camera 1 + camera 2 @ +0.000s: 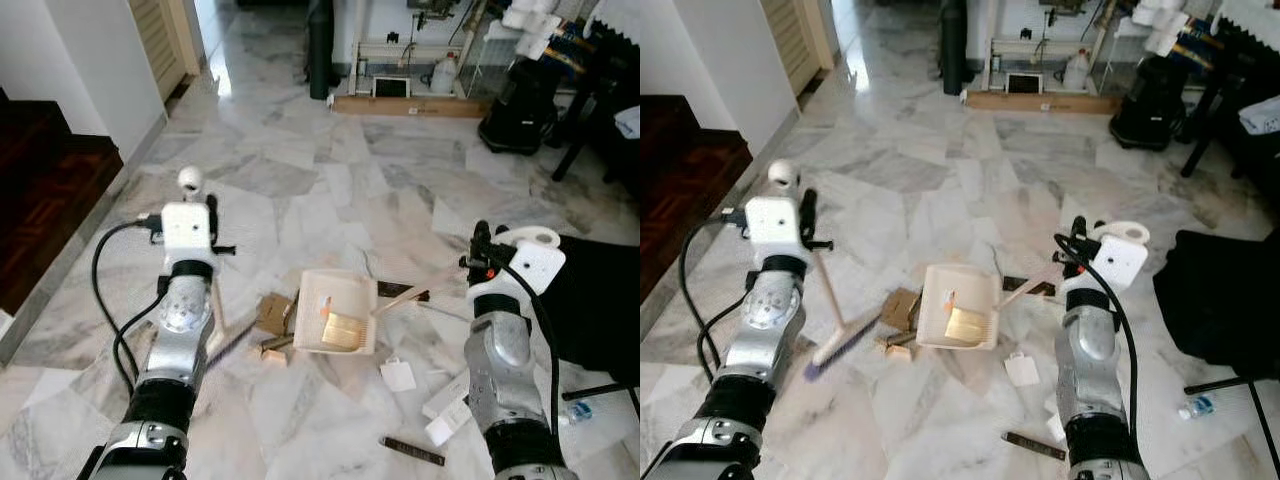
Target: Sweep floor
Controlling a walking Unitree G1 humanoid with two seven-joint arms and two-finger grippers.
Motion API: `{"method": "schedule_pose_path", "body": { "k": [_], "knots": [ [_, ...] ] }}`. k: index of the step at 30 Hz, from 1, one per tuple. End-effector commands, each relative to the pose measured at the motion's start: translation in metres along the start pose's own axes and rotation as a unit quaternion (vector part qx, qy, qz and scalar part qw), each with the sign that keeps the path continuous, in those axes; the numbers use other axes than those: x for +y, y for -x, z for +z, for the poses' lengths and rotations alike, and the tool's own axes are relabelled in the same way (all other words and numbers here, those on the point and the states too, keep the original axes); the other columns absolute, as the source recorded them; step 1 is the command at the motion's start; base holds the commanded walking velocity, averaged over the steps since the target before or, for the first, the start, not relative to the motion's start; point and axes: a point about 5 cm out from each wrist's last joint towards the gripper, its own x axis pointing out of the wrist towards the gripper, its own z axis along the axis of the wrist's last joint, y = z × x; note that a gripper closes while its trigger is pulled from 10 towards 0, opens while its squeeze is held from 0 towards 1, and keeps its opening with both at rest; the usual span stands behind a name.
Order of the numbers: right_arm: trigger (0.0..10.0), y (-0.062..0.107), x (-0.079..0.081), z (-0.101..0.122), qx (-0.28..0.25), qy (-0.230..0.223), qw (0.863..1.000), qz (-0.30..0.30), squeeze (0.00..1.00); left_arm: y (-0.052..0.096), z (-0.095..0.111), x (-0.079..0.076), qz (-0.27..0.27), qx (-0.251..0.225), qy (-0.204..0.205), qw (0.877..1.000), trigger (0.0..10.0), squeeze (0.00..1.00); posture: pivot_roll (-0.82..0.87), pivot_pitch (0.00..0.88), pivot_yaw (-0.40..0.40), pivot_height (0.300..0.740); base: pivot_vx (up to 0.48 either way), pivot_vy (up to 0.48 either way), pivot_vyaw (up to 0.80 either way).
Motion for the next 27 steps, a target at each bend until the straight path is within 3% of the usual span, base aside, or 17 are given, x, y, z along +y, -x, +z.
{"method": "schedule_pose_path", "body": {
  "k": [1,7,21,27],
  "knots": [
    [10.0,-0.002,0.0,0.015,-0.035,-0.003,0.999,0.001,0.0,-0.004,0.011,0.001,0.006,-0.029,0.006,1.0,10.0,0.0,-0.07,0.0,0.003,0.74,0.0,0.0,0.0],
    [10.0,0.004,0.001,0.016,-0.039,-0.001,0.999,0.007,0.0,-0.007,0.016,-0.005,0.005,-0.043,0.013,0.999,10.0,0.0,-0.07,0.0,0.005,0.74,0.0,0.0,0.08],
    [10.0,0.005,0.009,0.018,-0.037,-0.013,0.999,0.008,0.0,-0.01,0.022,-0.008,-0.003,-0.052,0.007,0.999,10.0,0.0,-0.06,0.0,0.017,0.74,0.0,0.0,0.77],
    [10.0,0.005,0.006,0.017,-0.03,-0.02,0.999,-0.007,0.0,-0.01,0.021,-0.01,-0.008,-0.047,0.008,0.999,10.0,0.0,-0.06,0.0,0.025,0.74,0.0,0.0,0.0]
  ]
}}
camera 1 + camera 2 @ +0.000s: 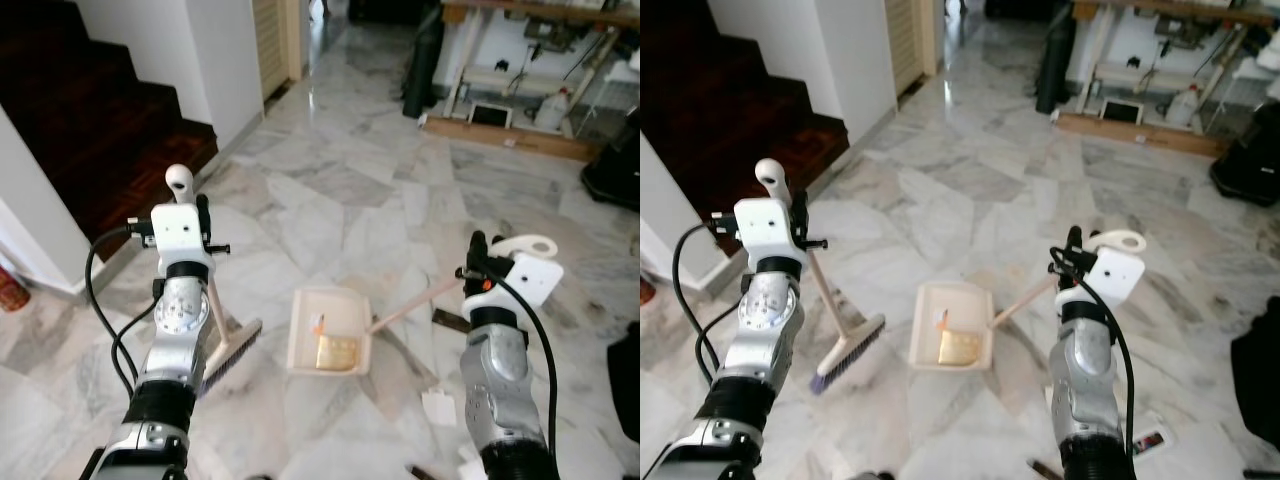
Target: Sweep floor
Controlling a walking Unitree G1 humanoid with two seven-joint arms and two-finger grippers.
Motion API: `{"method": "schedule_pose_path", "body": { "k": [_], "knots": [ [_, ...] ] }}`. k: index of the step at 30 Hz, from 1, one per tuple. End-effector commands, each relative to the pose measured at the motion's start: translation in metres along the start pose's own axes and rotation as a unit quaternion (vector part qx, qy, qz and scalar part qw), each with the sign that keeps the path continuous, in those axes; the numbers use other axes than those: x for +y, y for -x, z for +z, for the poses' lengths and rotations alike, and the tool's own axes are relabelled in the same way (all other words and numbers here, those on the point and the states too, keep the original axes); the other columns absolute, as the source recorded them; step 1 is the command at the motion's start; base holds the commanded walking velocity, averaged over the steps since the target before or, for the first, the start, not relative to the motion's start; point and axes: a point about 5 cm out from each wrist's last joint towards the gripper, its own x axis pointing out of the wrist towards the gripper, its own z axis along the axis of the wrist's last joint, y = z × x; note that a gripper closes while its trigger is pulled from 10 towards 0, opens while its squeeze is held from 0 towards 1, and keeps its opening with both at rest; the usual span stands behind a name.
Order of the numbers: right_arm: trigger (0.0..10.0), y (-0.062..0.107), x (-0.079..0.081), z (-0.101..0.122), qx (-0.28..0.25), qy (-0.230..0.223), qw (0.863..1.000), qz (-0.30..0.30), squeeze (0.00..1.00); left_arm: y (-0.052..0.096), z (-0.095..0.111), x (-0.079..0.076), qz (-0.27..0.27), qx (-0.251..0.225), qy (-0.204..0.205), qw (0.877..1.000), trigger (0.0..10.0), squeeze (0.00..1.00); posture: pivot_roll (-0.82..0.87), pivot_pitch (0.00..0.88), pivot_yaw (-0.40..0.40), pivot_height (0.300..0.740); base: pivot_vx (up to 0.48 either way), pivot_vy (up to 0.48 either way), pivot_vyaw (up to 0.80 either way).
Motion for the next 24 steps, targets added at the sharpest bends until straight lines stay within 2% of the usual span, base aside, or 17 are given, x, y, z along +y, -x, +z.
{"method": "schedule_pose_path", "body": {
  "k": [1,24],
  "knots": [
    [10.0,-0.0046,-0.0016,0.0162,-0.034,-0.007,0.999,-0.007,0.0,-0.0064,0.0134,-0.0057,-0.011,-0.029,0.0,1.0,10.0,0.0,-0.06,0.0,0.025,0.74,0.0,0.0,0.0],
    [10.0,-0.0086,0.0011,0.0166,-0.037,-0.002,0.999,-0.006,0.0,-0.0054,0.0107,-0.0123,-0.018,-0.018,0.005,1.0,10.0,0.0,-0.05,0.0,0.028,0.74,0.0,0.266,0.0]
  ]
}}
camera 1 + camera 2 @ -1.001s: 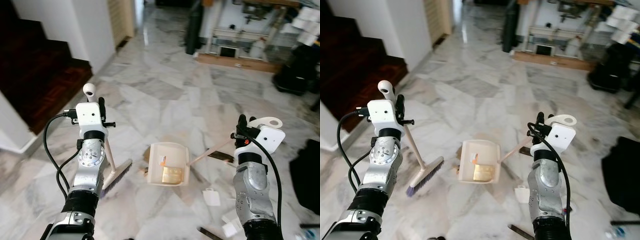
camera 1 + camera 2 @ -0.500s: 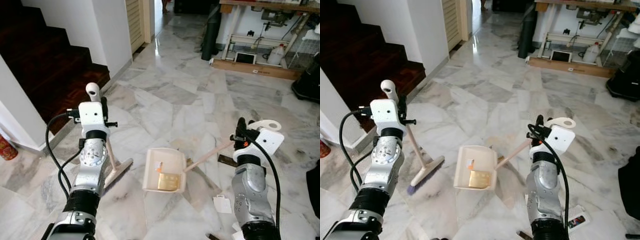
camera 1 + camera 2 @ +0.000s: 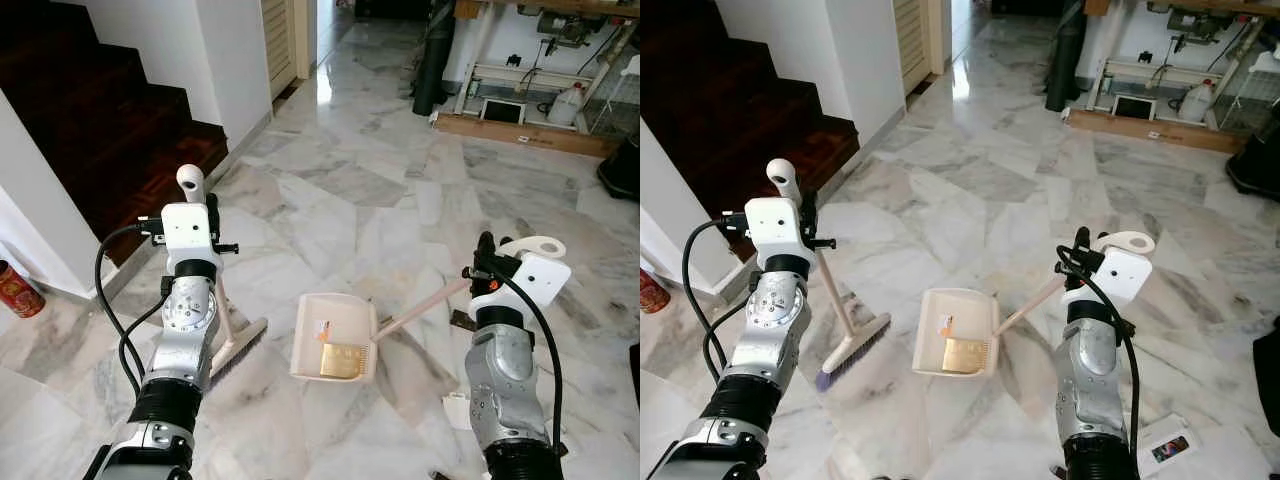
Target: Sweep floor
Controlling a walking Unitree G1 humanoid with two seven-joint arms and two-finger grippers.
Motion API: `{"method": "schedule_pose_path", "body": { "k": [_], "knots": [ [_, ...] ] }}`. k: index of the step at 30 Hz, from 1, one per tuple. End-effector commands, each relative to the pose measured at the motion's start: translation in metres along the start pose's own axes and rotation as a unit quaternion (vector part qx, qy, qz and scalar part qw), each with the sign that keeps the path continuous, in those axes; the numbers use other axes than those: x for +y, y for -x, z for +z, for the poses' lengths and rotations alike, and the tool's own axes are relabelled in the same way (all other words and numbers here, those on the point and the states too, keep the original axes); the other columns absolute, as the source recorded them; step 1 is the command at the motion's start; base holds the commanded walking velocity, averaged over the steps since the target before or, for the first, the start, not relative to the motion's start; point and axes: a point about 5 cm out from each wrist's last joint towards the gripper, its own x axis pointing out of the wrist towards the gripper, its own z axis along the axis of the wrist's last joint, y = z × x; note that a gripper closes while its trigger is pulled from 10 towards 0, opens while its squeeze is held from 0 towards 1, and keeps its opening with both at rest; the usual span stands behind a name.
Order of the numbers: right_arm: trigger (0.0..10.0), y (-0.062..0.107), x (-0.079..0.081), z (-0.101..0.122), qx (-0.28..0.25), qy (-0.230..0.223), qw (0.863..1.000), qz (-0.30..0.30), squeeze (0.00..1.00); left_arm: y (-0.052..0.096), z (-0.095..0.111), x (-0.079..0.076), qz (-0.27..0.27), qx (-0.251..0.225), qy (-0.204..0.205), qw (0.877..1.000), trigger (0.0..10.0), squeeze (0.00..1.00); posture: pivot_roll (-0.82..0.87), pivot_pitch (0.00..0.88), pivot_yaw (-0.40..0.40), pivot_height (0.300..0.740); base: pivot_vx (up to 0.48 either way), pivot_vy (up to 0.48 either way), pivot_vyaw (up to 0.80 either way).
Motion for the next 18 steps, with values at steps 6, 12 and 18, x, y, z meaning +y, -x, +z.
{"method": "schedule_pose_path", "body": {
  "k": [6,12,18],
  "knots": [
    [10.0,-0.0059,0.0089,0.0152,-0.038,-0.001,0.999,0.012,0.0,-0.0067,0.0108,-0.0026,-0.006,-0.019,0.0,1.0,10.0,0.0,-0.05,0.0,0.032,0.74,0.0,0.298,0.0],
    [10.0,-0.0045,0.0111,0.016,-0.042,0.012,0.999,0.021,0.0,-0.006,0.0112,-0.0035,-0.009,-0.019,0.0,1.0,10.0,0.0,-0.05,0.0,0.034,0.74,0.0,0.299,0.4],
    [10.0,-0.0034,0.0112,0.0149,-0.04,0.004,0.999,0.016,0.0,-0.0053,0.0114,-0.0045,-0.013,-0.019,-0.001,1.0,10.0,0.0,-0.04,0.0,0.036,0.74,0.0,0.299,0.13]
  ]
}}
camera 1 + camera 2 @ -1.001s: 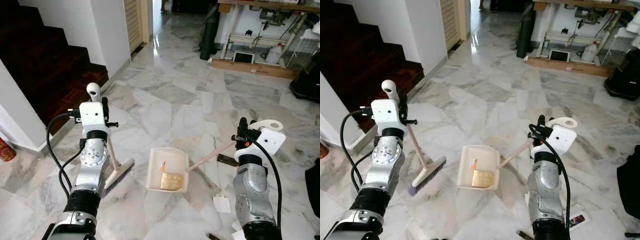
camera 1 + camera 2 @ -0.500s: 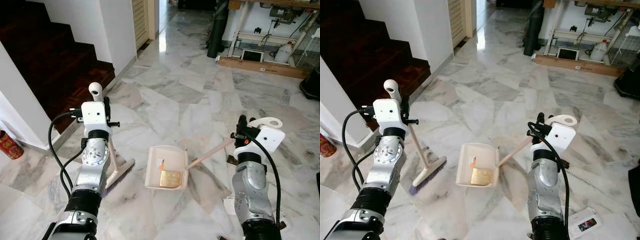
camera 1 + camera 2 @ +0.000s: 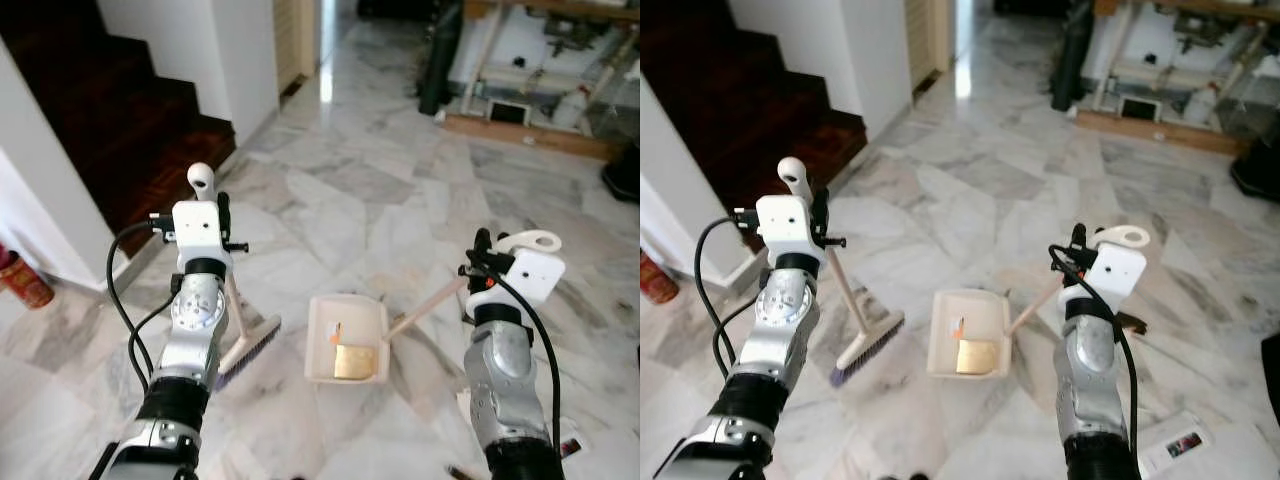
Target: Sweep floor
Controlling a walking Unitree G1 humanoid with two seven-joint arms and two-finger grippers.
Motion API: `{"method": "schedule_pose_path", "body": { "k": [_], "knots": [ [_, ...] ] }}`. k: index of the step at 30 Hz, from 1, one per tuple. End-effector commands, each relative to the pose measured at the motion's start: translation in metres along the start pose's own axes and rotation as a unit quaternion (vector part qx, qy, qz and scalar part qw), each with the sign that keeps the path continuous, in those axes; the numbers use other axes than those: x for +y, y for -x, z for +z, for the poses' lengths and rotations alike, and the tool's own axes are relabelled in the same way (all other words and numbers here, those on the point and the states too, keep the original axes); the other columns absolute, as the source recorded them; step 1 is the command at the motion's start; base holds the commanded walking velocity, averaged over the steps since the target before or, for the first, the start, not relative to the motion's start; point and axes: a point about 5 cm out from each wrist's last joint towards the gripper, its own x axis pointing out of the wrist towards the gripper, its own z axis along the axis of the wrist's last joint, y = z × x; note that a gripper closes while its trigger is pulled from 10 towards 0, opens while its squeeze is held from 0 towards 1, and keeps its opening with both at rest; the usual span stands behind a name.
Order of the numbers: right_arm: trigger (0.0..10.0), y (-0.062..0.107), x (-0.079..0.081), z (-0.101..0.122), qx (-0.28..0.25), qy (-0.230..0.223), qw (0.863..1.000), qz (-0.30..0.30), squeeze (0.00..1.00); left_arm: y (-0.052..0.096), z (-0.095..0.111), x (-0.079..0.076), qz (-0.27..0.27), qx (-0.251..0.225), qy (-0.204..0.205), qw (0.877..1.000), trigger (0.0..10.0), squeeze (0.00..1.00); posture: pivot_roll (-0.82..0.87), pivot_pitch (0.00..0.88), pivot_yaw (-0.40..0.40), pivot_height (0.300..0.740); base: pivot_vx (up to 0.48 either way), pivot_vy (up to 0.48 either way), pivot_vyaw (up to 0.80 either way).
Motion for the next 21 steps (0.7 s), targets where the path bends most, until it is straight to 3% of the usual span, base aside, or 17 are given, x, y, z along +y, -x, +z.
{"method": "schedule_pose_path", "body": {
  "k": [1,21],
  "knots": [
    [10.0,-0.0039,0.0052,0.0156,-0.039,-0.016,0.999,0.005,0.0,-0.0041,0.0106,0.003,0.0,-0.024,-0.005,1.0,10.0,0.0,-0.04,0.0,0.037,0.74,0.0,0.3,0.0],
    [10.0,-0.0011,0.0079,0.0107,-0.028,-0.024,0.999,0.002,0.0,-0.0027,0.01,0.002,-0.01,-0.021,-0.006,1.0,10.0,0.0,-0.04,0.0,0.048,0.74,0.0,0.302,0.0]
  ]
}}
